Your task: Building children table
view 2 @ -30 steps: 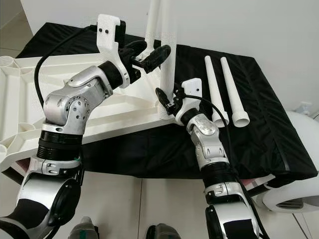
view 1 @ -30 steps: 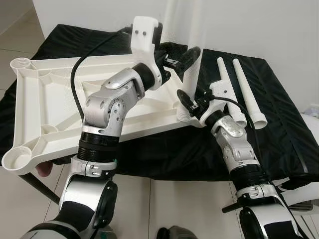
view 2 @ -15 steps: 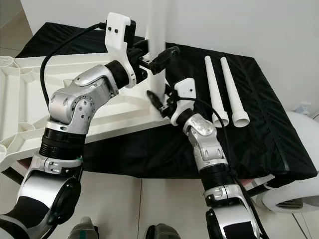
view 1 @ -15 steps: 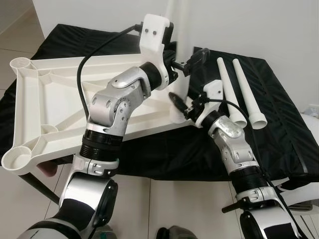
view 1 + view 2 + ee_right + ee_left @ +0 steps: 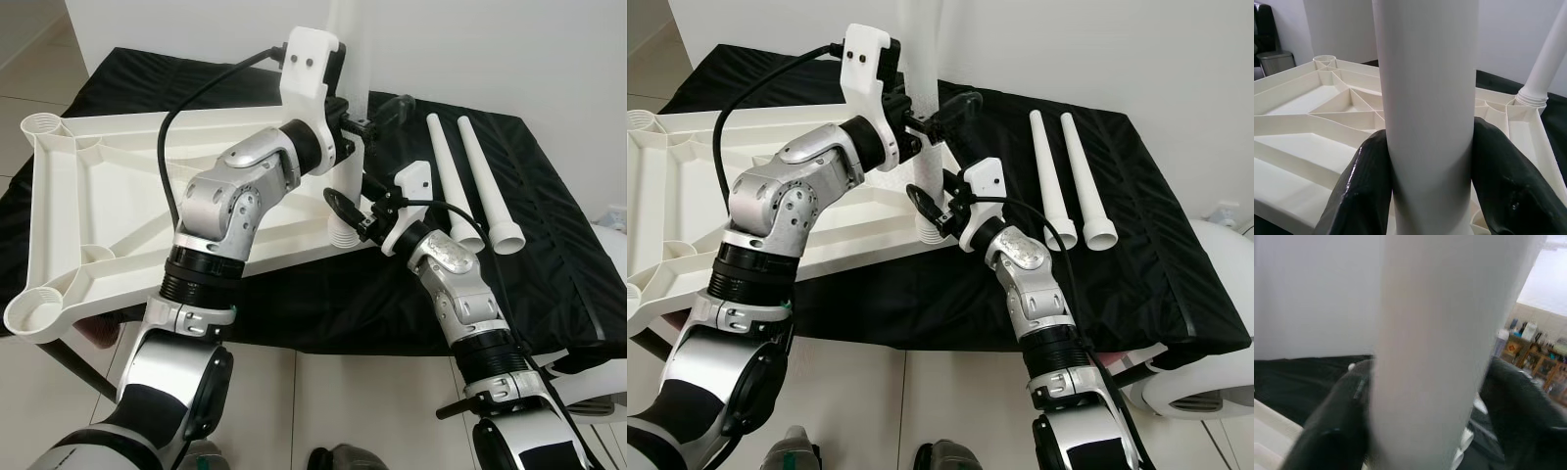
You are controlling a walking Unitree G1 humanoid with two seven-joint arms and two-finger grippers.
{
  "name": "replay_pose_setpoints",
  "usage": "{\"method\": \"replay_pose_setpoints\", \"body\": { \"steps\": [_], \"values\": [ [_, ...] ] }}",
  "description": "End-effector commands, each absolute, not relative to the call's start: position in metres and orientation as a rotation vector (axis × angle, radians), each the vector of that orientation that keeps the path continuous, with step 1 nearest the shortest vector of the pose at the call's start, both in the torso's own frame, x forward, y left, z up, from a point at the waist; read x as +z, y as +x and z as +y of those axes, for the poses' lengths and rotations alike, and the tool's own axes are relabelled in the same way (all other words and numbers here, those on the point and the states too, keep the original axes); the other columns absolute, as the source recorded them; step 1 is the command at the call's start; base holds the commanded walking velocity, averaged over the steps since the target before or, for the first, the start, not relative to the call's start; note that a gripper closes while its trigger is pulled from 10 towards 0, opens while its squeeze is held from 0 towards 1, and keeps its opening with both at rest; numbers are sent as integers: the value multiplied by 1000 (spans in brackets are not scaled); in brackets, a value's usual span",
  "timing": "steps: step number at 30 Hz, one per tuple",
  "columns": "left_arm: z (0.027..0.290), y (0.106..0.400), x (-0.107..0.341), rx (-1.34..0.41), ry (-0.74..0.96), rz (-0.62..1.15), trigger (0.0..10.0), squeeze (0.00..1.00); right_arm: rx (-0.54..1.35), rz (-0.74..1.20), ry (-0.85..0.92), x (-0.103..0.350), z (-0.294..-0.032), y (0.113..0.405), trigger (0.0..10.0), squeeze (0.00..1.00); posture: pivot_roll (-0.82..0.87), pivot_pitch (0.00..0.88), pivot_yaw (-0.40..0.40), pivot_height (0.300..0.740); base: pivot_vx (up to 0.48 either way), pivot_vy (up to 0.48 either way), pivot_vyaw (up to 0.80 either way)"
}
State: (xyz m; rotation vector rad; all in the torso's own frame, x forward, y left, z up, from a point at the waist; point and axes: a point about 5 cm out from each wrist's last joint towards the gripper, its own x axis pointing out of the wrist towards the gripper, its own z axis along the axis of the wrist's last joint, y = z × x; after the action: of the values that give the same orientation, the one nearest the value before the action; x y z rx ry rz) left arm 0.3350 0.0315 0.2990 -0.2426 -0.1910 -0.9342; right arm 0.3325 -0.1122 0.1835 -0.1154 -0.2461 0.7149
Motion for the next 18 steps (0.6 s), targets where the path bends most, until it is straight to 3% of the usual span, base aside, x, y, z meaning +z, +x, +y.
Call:
{"method": "replay_pose_setpoints", "body": {
  "steps": [1, 15, 16, 17, 18],
  "values": [
    [28, 327, 314, -1014, -258, -268, 0, 0, 701, -242, -130, 184, -118, 331, 10000, 0, 62, 4, -103, 740, 0, 0, 0],
    [34, 328, 321, -976, -266, -307, 0, 0, 671, -248, -128, 185, -120, 333, 10000, 0, 66, 5, -105, 740, 0, 0, 0],
    [34, 329, 322, -964, -254, -304, 510, 0, 660, -245, -126, 185, -120, 333, 10000, 0, 66, 5, -105, 740, 0, 0, 0],
    [34, 330, 322, -943, -238, -300, 10000, 0, 645, -244, -118, 186, -121, 335, 10000, 0, 66, 5, -108, 740, 0, 0, 0],
    [35, 331, 324, -919, -221, -302, 10000, 0, 631, -246, -111, 188, -123, 336, 10000, 1000, 67, 4, -108, 740, 0, 0, 0]
  ]
}}
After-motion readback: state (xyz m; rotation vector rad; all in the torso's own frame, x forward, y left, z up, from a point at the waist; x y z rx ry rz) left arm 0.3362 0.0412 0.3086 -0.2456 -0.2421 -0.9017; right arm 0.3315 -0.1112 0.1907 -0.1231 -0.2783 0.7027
